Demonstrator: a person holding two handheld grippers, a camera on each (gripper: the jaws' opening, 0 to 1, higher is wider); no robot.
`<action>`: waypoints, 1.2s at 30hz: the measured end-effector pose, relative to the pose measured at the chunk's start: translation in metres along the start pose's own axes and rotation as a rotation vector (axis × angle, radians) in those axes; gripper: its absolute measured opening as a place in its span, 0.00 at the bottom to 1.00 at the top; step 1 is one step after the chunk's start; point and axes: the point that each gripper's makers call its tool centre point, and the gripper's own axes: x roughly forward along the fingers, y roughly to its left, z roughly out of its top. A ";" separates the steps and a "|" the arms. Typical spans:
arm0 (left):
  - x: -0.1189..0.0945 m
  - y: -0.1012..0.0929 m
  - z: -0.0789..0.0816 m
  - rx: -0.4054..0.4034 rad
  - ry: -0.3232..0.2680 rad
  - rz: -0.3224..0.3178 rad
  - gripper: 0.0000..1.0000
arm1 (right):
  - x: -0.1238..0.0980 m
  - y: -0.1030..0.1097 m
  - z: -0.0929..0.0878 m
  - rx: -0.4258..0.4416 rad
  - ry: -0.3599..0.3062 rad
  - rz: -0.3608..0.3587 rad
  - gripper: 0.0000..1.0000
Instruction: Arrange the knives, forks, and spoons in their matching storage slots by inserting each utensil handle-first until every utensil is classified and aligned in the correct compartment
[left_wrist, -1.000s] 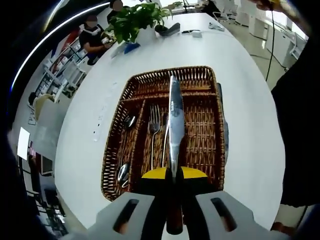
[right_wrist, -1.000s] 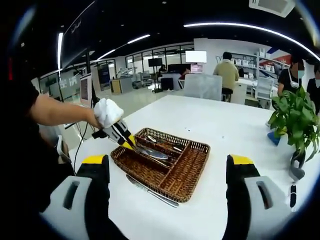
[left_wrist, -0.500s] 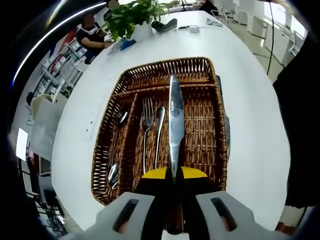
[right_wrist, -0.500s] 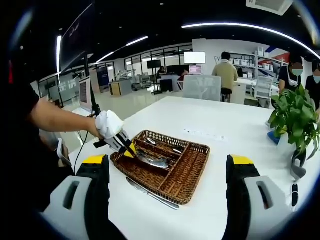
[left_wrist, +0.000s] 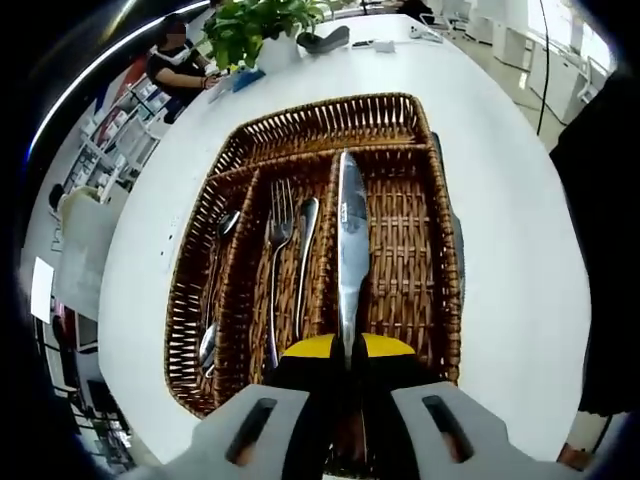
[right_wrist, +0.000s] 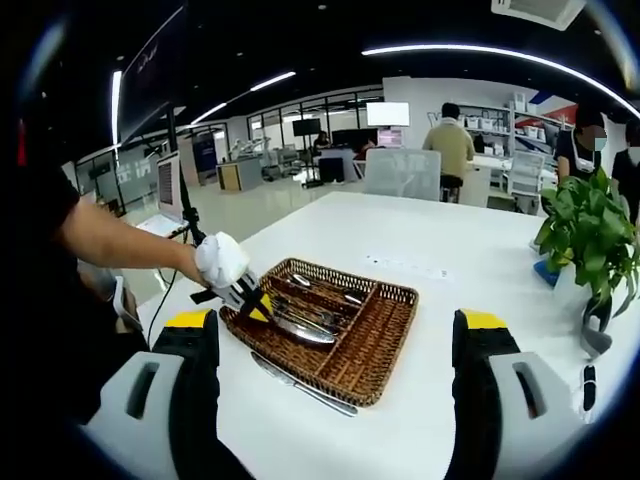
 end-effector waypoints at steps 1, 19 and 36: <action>0.001 0.000 -0.001 0.001 0.002 -0.001 0.06 | -0.001 0.001 -0.001 -0.002 0.002 -0.001 1.00; 0.022 -0.010 -0.005 0.020 0.008 -0.046 0.06 | -0.011 -0.001 -0.008 -0.013 0.021 -0.031 1.00; 0.027 -0.011 -0.010 -0.003 0.052 -0.035 0.07 | -0.007 0.005 -0.005 -0.028 0.021 -0.021 1.00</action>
